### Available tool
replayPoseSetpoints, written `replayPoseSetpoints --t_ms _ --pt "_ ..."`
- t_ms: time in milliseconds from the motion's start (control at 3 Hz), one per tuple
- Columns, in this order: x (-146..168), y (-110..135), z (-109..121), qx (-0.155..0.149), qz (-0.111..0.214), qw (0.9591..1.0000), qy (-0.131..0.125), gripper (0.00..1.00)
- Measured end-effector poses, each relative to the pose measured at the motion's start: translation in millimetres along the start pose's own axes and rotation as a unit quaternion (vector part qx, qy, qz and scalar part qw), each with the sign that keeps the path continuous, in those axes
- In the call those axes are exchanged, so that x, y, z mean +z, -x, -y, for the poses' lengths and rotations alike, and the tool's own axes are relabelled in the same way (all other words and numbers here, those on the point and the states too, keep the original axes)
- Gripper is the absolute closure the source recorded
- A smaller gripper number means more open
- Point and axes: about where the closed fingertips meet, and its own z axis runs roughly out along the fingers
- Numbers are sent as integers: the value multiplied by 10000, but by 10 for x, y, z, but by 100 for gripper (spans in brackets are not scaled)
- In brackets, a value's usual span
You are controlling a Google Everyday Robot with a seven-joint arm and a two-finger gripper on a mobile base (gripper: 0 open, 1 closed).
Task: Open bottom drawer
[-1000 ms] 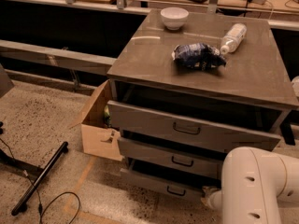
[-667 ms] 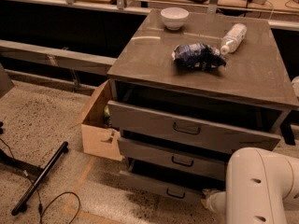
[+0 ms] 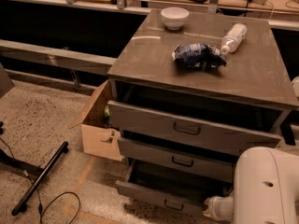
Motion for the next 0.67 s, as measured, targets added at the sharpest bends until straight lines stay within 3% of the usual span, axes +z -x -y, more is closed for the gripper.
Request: replayPoseSetpoints --t_ms 667 --pt "-145 110 87 -57 68 10000 12 59"
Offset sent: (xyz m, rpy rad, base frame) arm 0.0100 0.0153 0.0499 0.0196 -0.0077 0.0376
